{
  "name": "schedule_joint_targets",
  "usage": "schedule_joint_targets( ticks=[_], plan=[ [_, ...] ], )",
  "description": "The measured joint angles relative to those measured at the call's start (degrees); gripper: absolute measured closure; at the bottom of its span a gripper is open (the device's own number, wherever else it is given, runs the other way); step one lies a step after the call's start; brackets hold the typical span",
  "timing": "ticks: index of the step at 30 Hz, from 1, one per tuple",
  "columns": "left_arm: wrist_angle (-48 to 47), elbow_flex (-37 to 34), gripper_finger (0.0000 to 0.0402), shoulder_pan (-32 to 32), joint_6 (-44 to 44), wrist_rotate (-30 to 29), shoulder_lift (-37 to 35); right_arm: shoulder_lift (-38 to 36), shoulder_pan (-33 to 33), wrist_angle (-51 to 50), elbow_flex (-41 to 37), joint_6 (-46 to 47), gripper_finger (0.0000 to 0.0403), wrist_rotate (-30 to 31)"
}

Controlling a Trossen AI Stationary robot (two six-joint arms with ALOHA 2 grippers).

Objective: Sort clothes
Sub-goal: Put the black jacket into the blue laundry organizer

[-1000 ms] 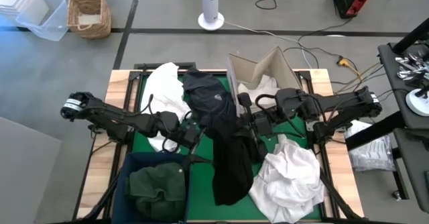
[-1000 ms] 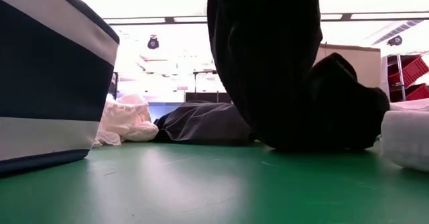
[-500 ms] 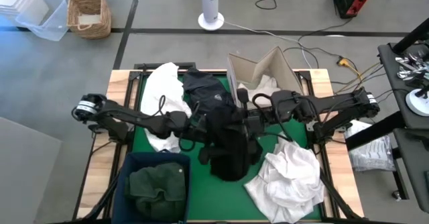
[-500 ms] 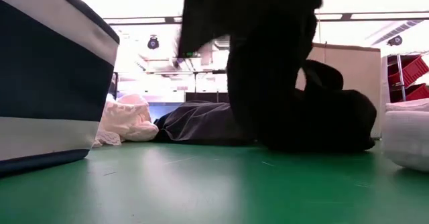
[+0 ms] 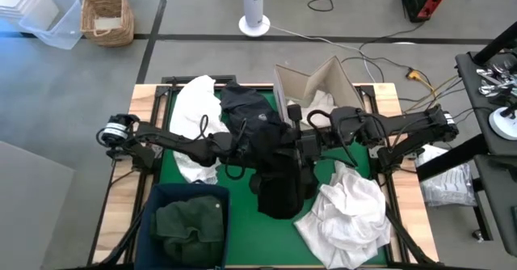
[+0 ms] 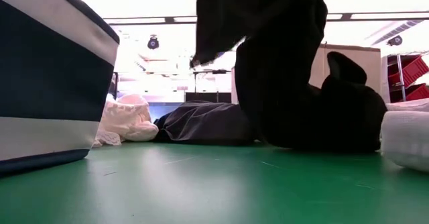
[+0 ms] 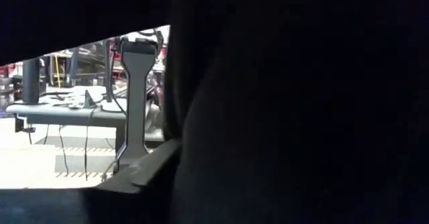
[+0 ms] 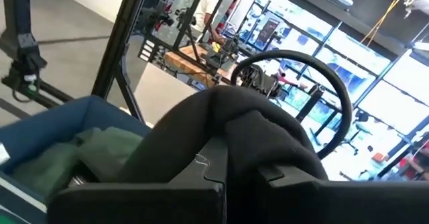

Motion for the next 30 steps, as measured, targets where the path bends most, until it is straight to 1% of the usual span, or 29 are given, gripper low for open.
schedule_joint_targets(
  ticks=[4, 6, 7, 8, 10, 12, 16, 19, 21, 24, 30],
  plan=[
    [-0.3, 0.0, 0.0291, 0.2, 0.0, 0.1, 0.0, -0.8, 0.0, -0.4, 0.0, 4.3, 0.0384, 0.0],
    [-0.4, 0.0, 0.0348, 0.2, 0.4, 1.5, -0.1, -1.4, -0.1, -1.3, 0.0, 6.1, 0.0374, 0.0],
    [-0.5, 0.0, 0.037, 0.2, 0.6, 2.7, -0.1, -1.8, -0.1, -2.1, 0.0, 6.6, 0.0367, 0.0],
    [-0.5, -0.1, 0.0377, 0.2, 0.7, 4.0, -0.1, -2.2, -0.2, -3.0, 0.0, 7.8, 0.0359, 0.1],
    [-1.3, -0.1, 0.0377, 0.2, 0.8, 5.9, -0.4, -3.3, -0.2, -5.6, 0.0, 9.8, 0.0338, 0.7],
    [-2.5, -0.1, 0.0377, 0.1, 0.8, 6.0, -1.0, -4.6, -0.2, -9.5, 0.2, 11.7, 0.0315, 2.6],
    [-4.4, -0.1, 0.0377, 0.1, -1.9, 6.2, -2.7, -6.8, -0.5, -22.0, 3.1, 15.5, 0.0273, 5.9],
    [-8.2, -0.1, 0.0377, 0.1, -4.8, 8.7, -5.1, -8.3, -0.5, -30.2, 5.0, 16.8, 0.0251, 8.3],
    [-11.8, -0.1, 0.0377, 0.2, -6.6, 9.1, -7.3, -9.2, -0.5, -34.8, 5.6, 18.2, 0.0242, 10.3],
    [-16.0, -0.1, 0.0377, 0.1, -7.1, 8.9, -10.8, -10.3, -0.5, -38.8, 5.6, 19.8, 0.0233, 13.0],
    [-21.3, -0.1, 0.0377, 0.2, -7.4, 8.3, -18.5, -11.4, -0.5, -41.2, 4.4, 20.9, 0.0237, 17.5]
  ],
)
